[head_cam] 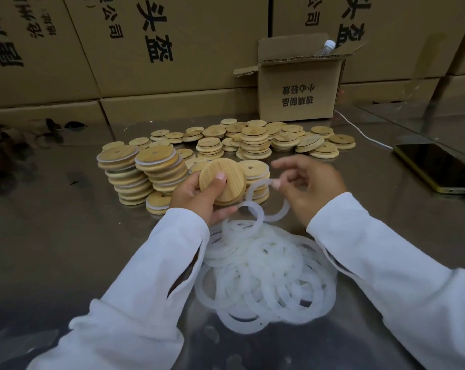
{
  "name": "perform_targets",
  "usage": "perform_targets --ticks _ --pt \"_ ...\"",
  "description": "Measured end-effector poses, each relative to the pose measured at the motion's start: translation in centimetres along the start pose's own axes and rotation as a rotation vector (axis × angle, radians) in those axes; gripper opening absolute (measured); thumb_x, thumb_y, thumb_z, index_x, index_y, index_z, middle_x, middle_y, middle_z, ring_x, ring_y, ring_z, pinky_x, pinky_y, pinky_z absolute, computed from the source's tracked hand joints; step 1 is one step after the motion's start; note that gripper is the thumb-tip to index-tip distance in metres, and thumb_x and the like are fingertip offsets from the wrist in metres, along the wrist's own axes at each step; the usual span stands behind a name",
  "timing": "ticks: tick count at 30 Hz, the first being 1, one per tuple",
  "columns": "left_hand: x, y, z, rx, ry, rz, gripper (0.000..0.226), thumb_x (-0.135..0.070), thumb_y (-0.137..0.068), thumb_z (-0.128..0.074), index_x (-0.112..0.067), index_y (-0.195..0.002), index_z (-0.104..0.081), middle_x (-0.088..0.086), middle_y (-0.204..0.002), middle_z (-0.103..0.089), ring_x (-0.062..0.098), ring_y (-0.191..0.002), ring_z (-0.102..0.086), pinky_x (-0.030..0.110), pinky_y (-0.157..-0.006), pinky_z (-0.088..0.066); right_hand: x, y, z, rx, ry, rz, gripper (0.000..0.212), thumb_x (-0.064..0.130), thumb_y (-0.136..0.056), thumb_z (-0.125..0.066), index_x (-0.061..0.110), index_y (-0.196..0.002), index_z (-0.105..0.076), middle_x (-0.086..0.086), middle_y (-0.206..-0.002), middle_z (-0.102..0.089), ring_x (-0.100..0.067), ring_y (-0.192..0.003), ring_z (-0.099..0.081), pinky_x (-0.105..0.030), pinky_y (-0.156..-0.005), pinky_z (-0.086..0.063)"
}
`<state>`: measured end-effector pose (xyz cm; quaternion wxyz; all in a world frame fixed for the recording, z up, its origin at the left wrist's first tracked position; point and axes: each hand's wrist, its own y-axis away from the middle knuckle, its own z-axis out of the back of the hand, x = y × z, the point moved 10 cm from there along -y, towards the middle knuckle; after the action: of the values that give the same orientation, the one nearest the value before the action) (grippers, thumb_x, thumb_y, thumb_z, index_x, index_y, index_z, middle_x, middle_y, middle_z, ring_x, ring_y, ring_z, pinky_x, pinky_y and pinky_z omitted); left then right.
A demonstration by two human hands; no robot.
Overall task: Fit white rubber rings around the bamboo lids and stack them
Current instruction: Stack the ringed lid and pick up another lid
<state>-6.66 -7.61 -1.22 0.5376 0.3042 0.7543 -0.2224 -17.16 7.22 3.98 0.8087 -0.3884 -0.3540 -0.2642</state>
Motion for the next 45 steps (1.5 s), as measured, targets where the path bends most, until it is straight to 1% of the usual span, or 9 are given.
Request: perform_targets --ticks 5,10,15,17,19,21,29,36,45 --pt "0.2 -0.2 0.1 -0.015 0.065 0.036 0.009 -0.014 -0.088 -0.057 -0.018 -0.082 -0.062 0.007 -0.095 -0.064 0.03 -0.092 -0.063 0.025 -0.052 -0.056 2.2 0.6 1.6 -0.101 -0.164 0.13 0.023 0.008 -0.082 -0.066 0.031 -0.082 -0.066 0.008 -0.079 -0.066 -0.004 -0.075 -0.059 -0.014 -0.073 -0.049" --pt "0.9 0.4 -1.4 0.082 0.051 0.106 0.012 -0.014 -0.091 -0.054 -0.012 -0.085 -0.064 0.009 -0.082 -0.069 0.025 -0.076 -0.068 0.033 -0.057 -0.059 3.2 1.0 0.7 -0.035 -0.319 0.143 0.029 0.002 -0.081 -0.065 0.03 -0.081 -0.065 0.006 -0.077 -0.065 0.0 -0.07 -0.058 -0.011 -0.07 -0.049" --pt "1.6 0.9 -3.1 0.194 0.048 0.22 0.047 -0.049 -0.089 -0.043 -0.01 -0.108 -0.06 0.013 -0.091 -0.07 0.024 -0.07 -0.071 0.035 -0.052 -0.057 2.1 1.0 -0.1 -0.035 -0.353 0.049 0.025 0.003 -0.079 -0.067 0.028 -0.081 -0.064 0.002 -0.07 -0.063 -0.007 -0.067 -0.057 -0.018 -0.069 -0.051" --pt "1.6 1.1 -3.4 0.223 -0.017 0.194 0.053 -0.057 -0.078 -0.047 -0.014 -0.103 -0.063 0.009 -0.085 -0.072 0.023 -0.072 -0.071 0.033 -0.052 -0.056 1.9 1.1 0.0 -0.059 -0.371 0.026 0.023 0.006 -0.078 -0.07 0.028 -0.08 -0.064 0.003 -0.069 -0.063 -0.007 -0.065 -0.058 -0.018 -0.067 -0.051" --pt "1.2 1.3 -3.7 0.258 -0.076 0.123 0.035 -0.047 -0.074 -0.057 -0.018 -0.091 -0.067 0.005 -0.079 -0.073 0.021 -0.072 -0.071 0.029 -0.052 -0.055 1.7 1.1 0.3 -0.098 -0.389 0.017 0.024 0.006 -0.076 -0.071 0.028 -0.079 -0.064 0.004 -0.066 -0.063 -0.003 -0.063 -0.058 -0.016 -0.065 -0.051" --pt "1.2 1.6 -4.2 0.315 -0.102 0.075 0.016 -0.029 -0.086 -0.055 -0.018 -0.088 -0.067 0.002 -0.077 -0.073 0.019 -0.07 -0.071 0.025 -0.052 -0.055 1.7 1.2 0.7 -0.146 -0.403 0.014 0.023 0.006 -0.075 -0.072 0.027 -0.078 -0.064 0.005 -0.066 -0.063 -0.002 -0.062 -0.057 -0.014 -0.064 -0.05" --pt "1.5 1.9 -4.9 0.377 -0.114 0.084 0.02 -0.024 -0.092 -0.047 -0.016 -0.093 -0.066 0.002 -0.078 -0.073 0.016 -0.071 -0.071 0.022 -0.053 -0.055 1.3 1.3 1.3 -0.225 -0.232 0.049 0.018 0.016 -0.077 -0.071 0.031 -0.081 -0.061 0.01 -0.068 -0.061 -0.001 -0.064 -0.055 -0.01 -0.063 -0.045" --pt "1.5 2.1 -5.0 0.387 -0.114 0.108 0.02 -0.022 -0.093 -0.046 -0.016 -0.094 -0.065 0.002 -0.077 -0.073 0.017 -0.07 -0.071 0.022 -0.053 -0.055 -0.4 0.8 0.7 -0.174 -0.211 -0.061 0.014 0.025 -0.078 -0.07 0.03 -0.067 -0.064 0.011 -0.073 -0.067 -0.008 -0.074 -0.062 -0.021 -0.068 -0.049" --pt "1.5 2.0 -4.9 0.371 -0.109 0.102 0.018 -0.021 -0.092 -0.048 -0.016 -0.1 -0.064 0.009 -0.094 -0.069 0.022 -0.08 -0.07 0.025 -0.057 -0.057 -1.0 0.4 0.9 -0.161 -0.281 -0.113 0.014 0.022 -0.079 -0.069 0.025 -0.067 -0.065 0.01 -0.07 -0.066 0.004 -0.061 -0.057 -0.004 -0.058 -0.044"
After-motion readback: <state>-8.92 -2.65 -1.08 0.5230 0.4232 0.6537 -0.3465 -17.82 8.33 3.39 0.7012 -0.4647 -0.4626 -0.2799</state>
